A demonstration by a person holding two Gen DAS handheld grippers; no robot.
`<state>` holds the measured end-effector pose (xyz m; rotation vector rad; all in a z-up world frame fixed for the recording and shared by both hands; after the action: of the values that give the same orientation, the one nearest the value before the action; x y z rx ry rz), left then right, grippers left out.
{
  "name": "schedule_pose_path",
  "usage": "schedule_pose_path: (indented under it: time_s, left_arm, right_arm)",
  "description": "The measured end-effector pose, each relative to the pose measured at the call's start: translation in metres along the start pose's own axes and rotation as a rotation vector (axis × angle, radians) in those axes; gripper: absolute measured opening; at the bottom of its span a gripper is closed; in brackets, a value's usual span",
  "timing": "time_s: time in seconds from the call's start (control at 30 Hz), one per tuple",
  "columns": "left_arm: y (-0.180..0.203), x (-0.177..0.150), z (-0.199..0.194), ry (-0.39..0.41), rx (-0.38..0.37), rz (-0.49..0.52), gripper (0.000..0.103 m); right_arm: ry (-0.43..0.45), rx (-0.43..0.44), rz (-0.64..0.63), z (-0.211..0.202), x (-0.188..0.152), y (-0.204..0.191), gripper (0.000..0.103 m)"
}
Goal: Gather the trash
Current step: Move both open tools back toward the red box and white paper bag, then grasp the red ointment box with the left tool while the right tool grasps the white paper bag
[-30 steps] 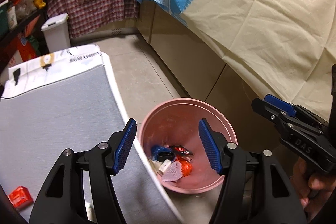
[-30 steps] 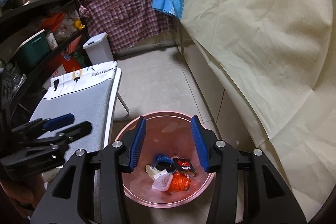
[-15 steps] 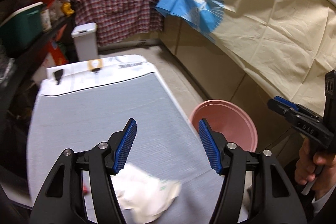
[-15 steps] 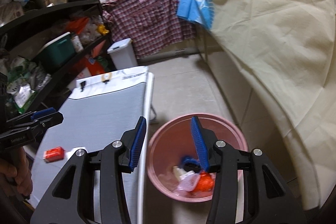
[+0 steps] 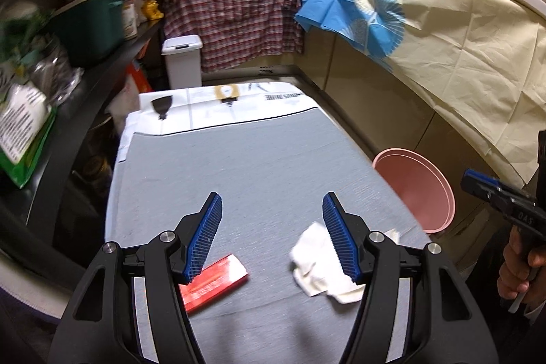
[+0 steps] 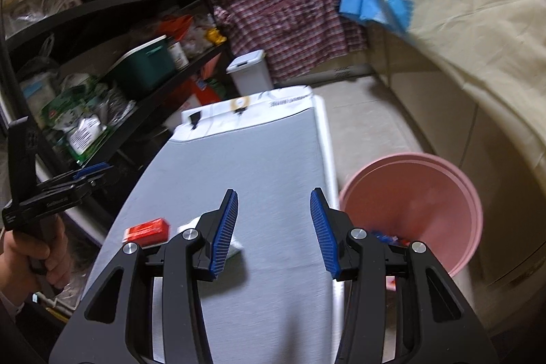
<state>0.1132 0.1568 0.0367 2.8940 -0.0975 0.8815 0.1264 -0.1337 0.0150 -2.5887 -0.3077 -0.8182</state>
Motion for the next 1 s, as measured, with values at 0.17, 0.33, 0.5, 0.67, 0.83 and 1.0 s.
schedule_pose_path:
  time_s: [0.17,0.33,0.5,0.67,0.83,1.0]
  left_arm:
    - [-0.029,-0.017,0.003,-0.001,-0.005,-0.026,0.06]
    - [-0.05,-0.031,0.011,-0.011,-0.011,-0.03,0.06]
    - [-0.058,-0.041,0.025,-0.034,-0.022,-0.031,0.06]
    - [-0.061,-0.049,0.038,-0.066,-0.022,-0.009,0.061]
    - [-0.068,-0.054,0.058,-0.115,-0.021,-0.003,0.061]
    - [-0.074,-0.059,0.075,-0.156,-0.02,0.009,0.064]
  right_arm:
    - [-0.06,0.053,0.013,0.023,-0.018,-0.026,0.046]
    - [-0.145,0.095,0.041,0.051,-0.03,-0.04,0.047]
    - [-0.202,0.129,0.074,0.068,-0.035,-0.042,0.053]
    - [-0.261,0.154,0.096,0.083,-0.037,-0.043,0.054]
    - [-0.295,0.16,0.09,0.096,-0.036,-0.05,0.054]
    - [-0.309,0.152,0.076,0.105,-0.033,-0.055,0.054]
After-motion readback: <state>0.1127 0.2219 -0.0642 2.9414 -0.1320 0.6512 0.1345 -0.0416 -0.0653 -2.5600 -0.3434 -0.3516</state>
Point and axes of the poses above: each gripper's, at about its wrist camera, not at the fingertips, and z roughly the way its jaws point, y to its right, x to its top, the point moved 1 cm from there along z, roughly the way its jaws point, and after that the axes turned 15 degrees about -y, right-handed, at the moved point
